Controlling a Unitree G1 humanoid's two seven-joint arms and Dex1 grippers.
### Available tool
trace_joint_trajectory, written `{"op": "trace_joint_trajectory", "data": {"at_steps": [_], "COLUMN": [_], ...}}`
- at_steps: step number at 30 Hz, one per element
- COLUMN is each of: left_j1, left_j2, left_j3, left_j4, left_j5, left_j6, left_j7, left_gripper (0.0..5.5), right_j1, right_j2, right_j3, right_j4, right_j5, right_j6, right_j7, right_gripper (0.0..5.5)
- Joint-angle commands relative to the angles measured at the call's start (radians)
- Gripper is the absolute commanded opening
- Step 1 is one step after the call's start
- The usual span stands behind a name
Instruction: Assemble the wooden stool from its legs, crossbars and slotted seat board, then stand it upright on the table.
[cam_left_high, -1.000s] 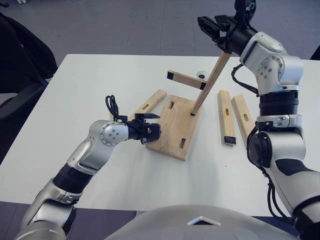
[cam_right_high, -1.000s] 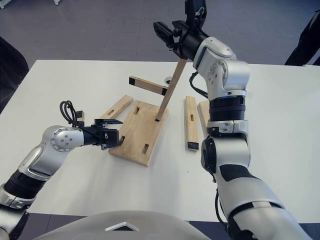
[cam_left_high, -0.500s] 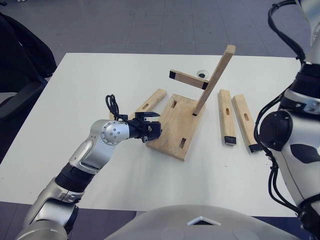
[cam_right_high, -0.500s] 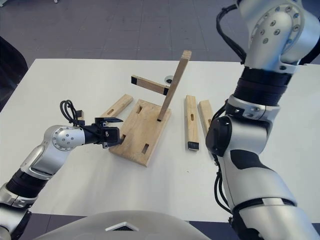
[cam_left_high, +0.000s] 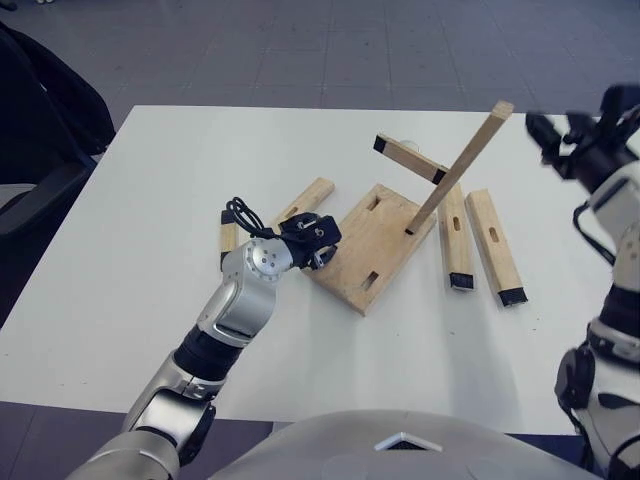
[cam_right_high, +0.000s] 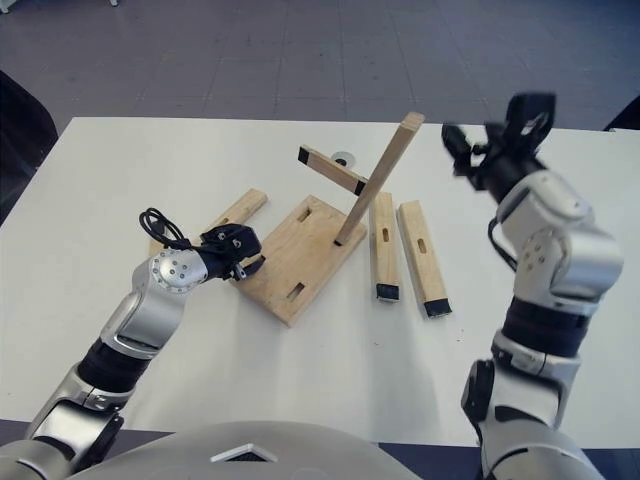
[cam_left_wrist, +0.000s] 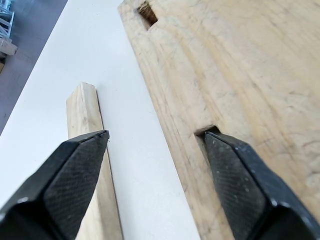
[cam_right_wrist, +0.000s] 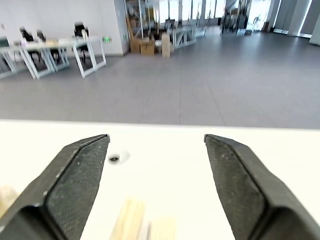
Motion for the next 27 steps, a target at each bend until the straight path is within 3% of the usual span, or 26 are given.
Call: {"op": "trace_joint_trajectory", "data": {"at_steps": [1, 8, 13, 16, 27], "left_j1": [0.066, 0.134, 0.144, 0.136, 0.084], "left_j2": [0.052, 0.283, 0.269, 0.25, 0.255], "left_j3": [-0.01, -0.041, -0.024, -0.021, -0.008], "left_j4": [-0.043, -0.141, -0.143, -0.138, -0.117], "left_j5": [-0.014, 0.061, 0.05, 0.045, 0.035], "left_j6": [-0.002, -0.046, -0.03, -0.028, -0.062], "left_j7": [-0.02, -0.102, -0.084, -0.077, -0.102], "left_gripper": [3.57, 3.57, 3.57, 3.57, 3.57], "right_j1": [0.137, 0.255, 0.368, 0.341, 0.127], "right_j2": [0.03, 0.022, -0.064, -0.079, -0.035], "right_j3": [0.042, 0.088, 0.246, 0.319, 0.57], "right_j4": [-0.071, -0.078, -0.188, -0.184, 0.168], "right_j5": [-0.008, -0.038, -0.026, -0.05, -0.264], "right_j6": [0.013, 0.001, 0.07, 0.049, -0.204], "right_j7": [0.003, 0.026, 0.152, 0.195, 0.28], "right_gripper": [3.47, 3.47, 3.47, 3.47, 3.47]}}
